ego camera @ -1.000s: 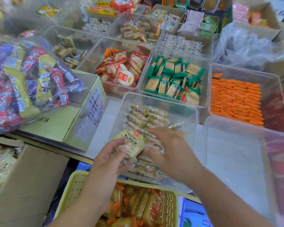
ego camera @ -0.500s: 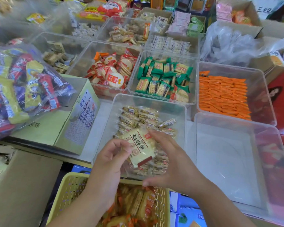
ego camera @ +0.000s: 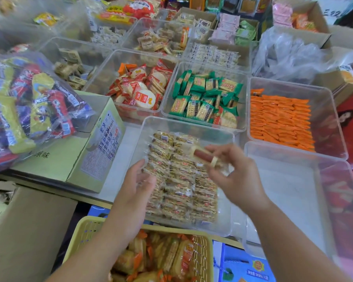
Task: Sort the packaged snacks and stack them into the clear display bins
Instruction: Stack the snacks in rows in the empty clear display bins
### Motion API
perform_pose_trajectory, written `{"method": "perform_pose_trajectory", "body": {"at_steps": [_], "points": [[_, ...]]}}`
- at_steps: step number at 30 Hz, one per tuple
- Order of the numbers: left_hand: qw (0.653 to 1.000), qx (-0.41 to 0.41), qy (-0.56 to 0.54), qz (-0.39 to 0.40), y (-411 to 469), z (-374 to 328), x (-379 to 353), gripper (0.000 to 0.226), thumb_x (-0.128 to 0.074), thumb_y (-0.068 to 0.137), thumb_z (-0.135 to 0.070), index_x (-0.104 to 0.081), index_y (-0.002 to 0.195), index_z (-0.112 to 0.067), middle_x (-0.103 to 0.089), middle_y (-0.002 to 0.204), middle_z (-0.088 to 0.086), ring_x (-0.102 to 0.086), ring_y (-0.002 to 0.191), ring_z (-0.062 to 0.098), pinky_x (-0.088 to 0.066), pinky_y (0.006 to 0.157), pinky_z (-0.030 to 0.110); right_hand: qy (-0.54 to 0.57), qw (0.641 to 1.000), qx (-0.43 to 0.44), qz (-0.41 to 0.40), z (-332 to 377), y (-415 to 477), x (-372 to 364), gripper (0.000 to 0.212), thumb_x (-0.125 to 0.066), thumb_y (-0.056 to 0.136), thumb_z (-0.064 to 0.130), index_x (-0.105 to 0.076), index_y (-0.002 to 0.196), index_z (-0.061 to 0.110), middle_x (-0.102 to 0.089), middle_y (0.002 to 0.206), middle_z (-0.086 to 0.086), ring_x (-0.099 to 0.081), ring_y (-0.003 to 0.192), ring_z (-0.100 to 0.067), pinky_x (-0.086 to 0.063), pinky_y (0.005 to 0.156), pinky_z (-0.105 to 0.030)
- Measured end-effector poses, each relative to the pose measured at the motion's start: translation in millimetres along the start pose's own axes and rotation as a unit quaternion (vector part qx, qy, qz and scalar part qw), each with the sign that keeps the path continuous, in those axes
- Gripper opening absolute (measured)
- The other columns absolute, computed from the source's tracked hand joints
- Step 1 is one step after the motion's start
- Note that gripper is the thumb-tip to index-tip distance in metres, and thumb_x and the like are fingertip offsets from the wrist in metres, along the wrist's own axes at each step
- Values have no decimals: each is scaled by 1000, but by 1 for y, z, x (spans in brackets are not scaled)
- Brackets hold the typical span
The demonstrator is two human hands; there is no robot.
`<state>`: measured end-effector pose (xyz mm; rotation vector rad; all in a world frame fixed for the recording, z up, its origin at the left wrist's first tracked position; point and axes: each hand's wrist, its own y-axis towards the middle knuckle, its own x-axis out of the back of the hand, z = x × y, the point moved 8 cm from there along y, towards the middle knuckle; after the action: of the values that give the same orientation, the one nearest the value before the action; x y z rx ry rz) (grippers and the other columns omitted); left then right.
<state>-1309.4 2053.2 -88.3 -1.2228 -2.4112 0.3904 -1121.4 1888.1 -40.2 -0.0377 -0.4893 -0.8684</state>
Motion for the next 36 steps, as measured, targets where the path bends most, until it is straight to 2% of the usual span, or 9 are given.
{"method": "perform_pose_trajectory", "body": {"at_steps": [2,5,10,14,18,21,29,32,36], "points": [[982,-57,177,-18,7,0,11,70,-54,78,-83,-33,142,-63,-43,137,-28,-48,124,3,-43,99,32,-124,990,58,-38,0,24,18,23,-78,87,23,-64,105,19,-70,95,13,-62,87,-1,-47,73,-11],[918,-75,388,-26,21,10,18,78,-57,89,-66,-29,156,-37,-27,159,-3,-30,144,23,-33,114,43,-343,927,151,28,-6,62,11,23,-75,91,20,-68,111,13,-70,100,-4,-63,92,-30,-53,77,-39],[893,13,450,28,34,46,18,101,-51,91,-72,4,164,-27,13,172,2,-11,156,31,-24,123,44,-610,742,134,242,-57,93,-33,40,-64,93,16,-52,129,29,-62,115,-1,-58,105,-29,-45,89,-44],[888,9,460,24,39,55,18,111,-48,90,-76,20,160,-24,20,170,0,-8,157,31,-22,124,43,-642,690,113,314,-78,100,-60,52,-60,93,10,-46,140,29,-61,115,-3,-59,104,-28,-48,86,-43],[879,-7,475,21,40,57,19,114,-45,89,-78,22,160,-20,20,170,1,-6,158,28,-20,125,41,-638,697,-6,327,-109,112,-66,55,-54,92,0,-48,138,29,-54,86,1,-58,80,-28,-54,68,-42],[878,-13,477,18,41,58,20,115,-45,88,-79,21,160,-19,19,170,1,-5,158,26,-19,125,40,-608,713,-100,335,-128,115,-62,22,-54,98,20,-63,119,20,-53,77,4,-57,77,-22,-42,58,-30],[879,-21,477,23,44,59,21,116,-47,88,-77,15,162,-12,23,169,-1,-20,154,24,-27,121,35,-529,711,-186,424,-142,112,-72,39,-33,111,27,-60,132,9,-63,121,-13,-62,106,-29,-49,88,-36],[878,-21,477,27,44,59,20,116,-48,89,-76,16,161,-12,25,168,-2,-21,154,24,-28,121,35,-487,711,-225,455,-147,108,-65,53,-51,101,35,-44,148,10,-53,145,-16,-54,127,-31,-46,100,-41],[875,-23,483,31,44,59,20,116,-45,88,-78,15,162,-11,24,168,-2,-22,154,24,-29,121,35,-509,658,-219,510,-155,98,-67,100,-78,83,47,-18,159,19,-47,152,-10,-52,131,-32,-48,104,-45]]}}
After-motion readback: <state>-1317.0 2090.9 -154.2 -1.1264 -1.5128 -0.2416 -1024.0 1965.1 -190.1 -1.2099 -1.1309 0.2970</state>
